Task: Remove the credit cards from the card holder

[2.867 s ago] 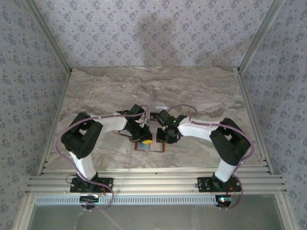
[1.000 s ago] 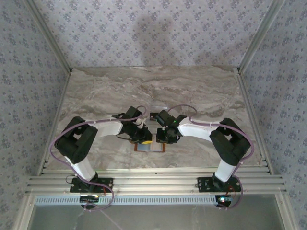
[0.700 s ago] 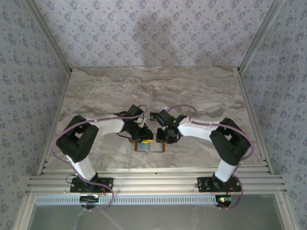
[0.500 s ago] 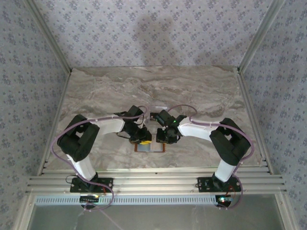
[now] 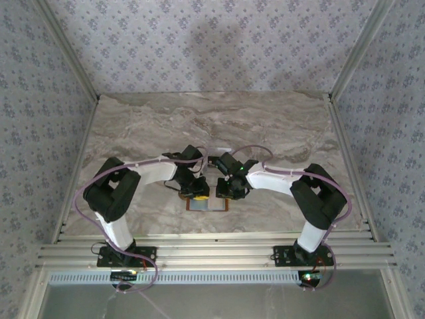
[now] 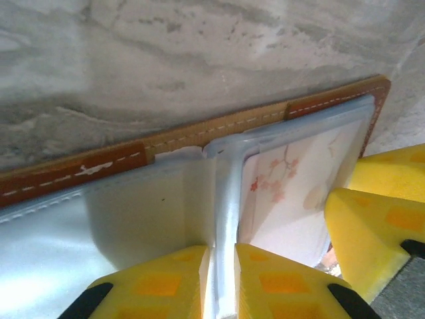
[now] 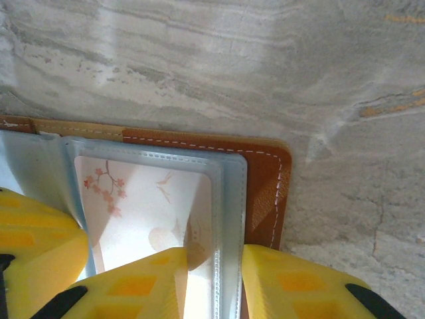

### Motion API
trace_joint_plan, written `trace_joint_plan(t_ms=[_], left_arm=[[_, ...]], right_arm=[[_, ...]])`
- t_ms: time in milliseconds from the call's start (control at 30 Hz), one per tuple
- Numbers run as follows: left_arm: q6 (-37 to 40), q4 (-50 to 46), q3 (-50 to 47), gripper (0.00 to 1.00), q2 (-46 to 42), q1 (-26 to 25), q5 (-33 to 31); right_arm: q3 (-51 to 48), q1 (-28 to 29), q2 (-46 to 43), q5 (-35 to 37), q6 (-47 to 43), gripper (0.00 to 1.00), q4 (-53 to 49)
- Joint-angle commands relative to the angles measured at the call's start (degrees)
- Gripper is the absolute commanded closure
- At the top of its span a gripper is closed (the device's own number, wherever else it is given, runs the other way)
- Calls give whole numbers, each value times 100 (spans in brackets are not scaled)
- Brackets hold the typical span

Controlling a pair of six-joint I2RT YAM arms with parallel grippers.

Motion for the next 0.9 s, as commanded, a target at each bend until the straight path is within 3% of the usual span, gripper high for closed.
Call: trace_joint_plan(t_ms=[0,167,600,867], left_arm=[[122,-686,130,80,-139,-20,-659],[66,-780,285,80,-381,-71,-648],[-757,834,-2,84,-250,-88,881],[-630,689,-50,85,65,-86,776]], right_arm=[[-100,-33,-123,70,62,70,-423],[-119,-36,-245,106,74,66,-440],[-298,-69,-273,-25,180,72,-81],[-325,-86,-152,-78,171,69,-36]])
